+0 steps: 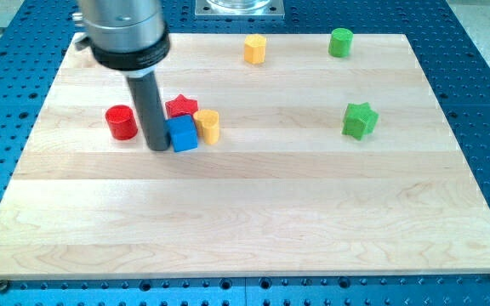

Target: Put cube bottom of red circle

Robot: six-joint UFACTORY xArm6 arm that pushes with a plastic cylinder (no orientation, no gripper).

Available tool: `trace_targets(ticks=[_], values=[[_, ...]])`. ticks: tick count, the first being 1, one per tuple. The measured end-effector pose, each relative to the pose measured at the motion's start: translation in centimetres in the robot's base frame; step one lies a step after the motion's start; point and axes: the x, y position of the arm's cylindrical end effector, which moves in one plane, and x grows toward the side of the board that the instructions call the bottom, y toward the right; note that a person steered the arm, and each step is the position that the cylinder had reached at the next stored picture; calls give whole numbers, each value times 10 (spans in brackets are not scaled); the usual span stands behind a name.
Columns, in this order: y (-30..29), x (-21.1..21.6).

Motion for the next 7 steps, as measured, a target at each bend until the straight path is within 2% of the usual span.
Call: trace_targets(ticks=[1, 2, 3, 4, 6, 7], values=[[-17, -30], [-70, -24], [-91, -27], [-16, -47], [178, -46], [230, -64]])
